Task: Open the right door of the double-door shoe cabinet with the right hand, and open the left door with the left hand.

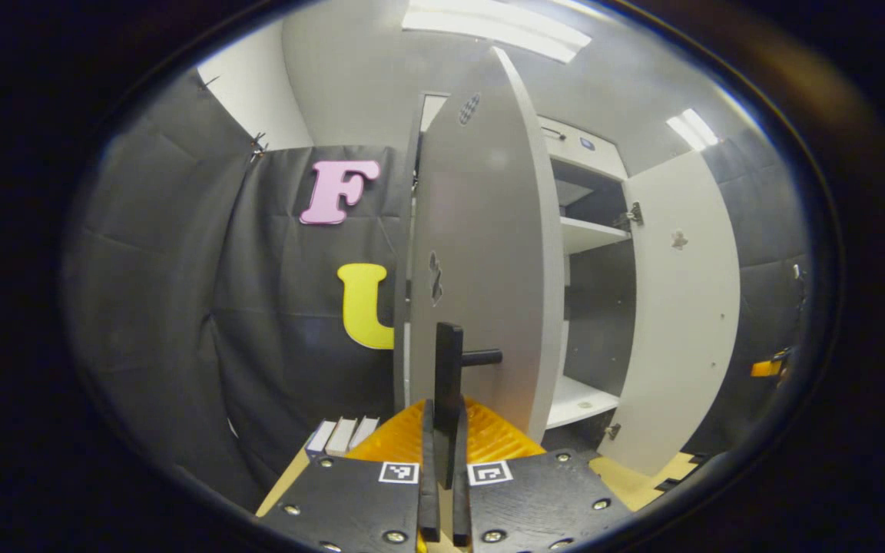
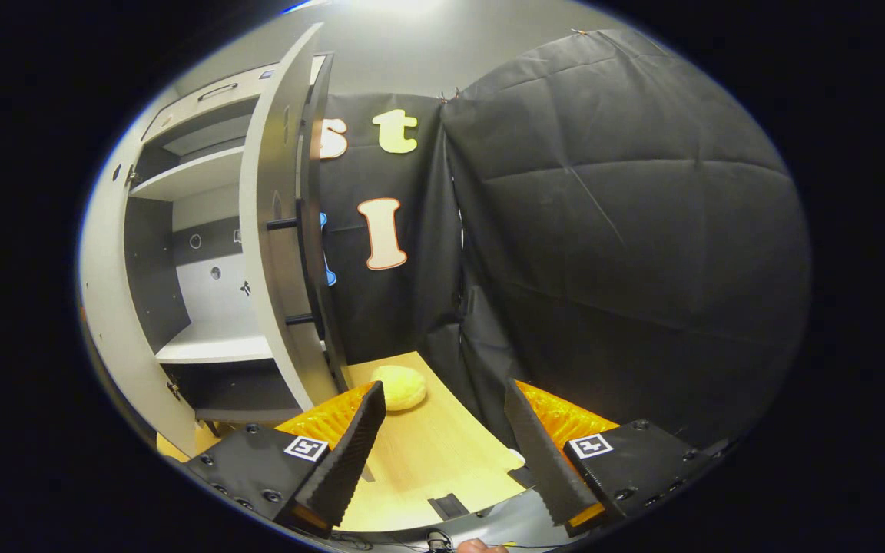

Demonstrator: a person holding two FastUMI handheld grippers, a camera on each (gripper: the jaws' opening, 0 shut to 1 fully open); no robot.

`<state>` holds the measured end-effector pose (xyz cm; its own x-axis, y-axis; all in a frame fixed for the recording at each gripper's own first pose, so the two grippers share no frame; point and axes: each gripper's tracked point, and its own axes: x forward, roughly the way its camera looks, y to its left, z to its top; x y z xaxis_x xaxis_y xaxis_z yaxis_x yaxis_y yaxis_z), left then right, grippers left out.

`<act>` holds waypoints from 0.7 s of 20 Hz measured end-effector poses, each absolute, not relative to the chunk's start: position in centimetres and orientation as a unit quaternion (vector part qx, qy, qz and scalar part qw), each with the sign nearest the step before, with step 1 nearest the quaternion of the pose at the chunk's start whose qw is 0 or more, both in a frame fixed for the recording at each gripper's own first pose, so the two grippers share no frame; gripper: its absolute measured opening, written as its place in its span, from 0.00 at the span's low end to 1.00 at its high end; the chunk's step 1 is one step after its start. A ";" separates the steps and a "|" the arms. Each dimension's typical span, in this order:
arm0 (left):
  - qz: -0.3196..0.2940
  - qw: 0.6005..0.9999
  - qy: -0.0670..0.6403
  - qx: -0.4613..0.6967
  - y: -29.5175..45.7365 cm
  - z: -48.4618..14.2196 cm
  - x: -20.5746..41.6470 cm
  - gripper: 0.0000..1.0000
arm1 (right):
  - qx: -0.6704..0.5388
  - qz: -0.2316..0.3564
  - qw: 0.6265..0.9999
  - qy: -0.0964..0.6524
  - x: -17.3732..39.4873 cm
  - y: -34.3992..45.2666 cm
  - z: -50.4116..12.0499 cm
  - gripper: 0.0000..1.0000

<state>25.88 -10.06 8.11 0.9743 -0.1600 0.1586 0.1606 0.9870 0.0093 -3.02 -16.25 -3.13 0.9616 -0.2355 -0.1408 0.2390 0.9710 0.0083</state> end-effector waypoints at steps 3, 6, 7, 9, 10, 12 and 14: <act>-0.031 0.996 -0.088 0.003 -6.9 8.2 26.8 0.01 | 0.007 -0.114 0.991 0.067 -3.4 -15.4 -3.0 0.92; -0.088 0.991 -0.085 -0.053 -10.0 8.4 25.9 0.01 | -0.003 -0.111 0.991 0.068 -3.8 -14.8 -2.9 0.92; -0.082 0.992 -0.083 -0.046 -10.3 8.2 25.6 0.01 | -0.007 -0.110 0.992 0.068 -4.1 -14.5 -2.8 0.92; -0.075 0.994 -0.074 -0.023 -9.2 7.8 25.5 0.01 | -0.004 -0.106 0.992 0.067 -4.6 -13.7 -2.4 0.98; -0.070 0.995 -0.072 -0.014 -8.8 7.6 25.4 0.01 | 0.002 -0.100 0.993 0.066 -4.8 -13.3 -2.3 0.98; -0.066 0.995 -0.069 -0.004 -8.4 7.4 24.9 0.02 | 0.001 -0.090 0.994 0.059 -5.1 -12.5 -1.8 0.92; -0.061 0.996 -0.065 -0.006 -8.5 7.5 24.4 0.01 | -0.017 -0.085 0.995 0.053 -4.7 -12.4 -1.4 0.92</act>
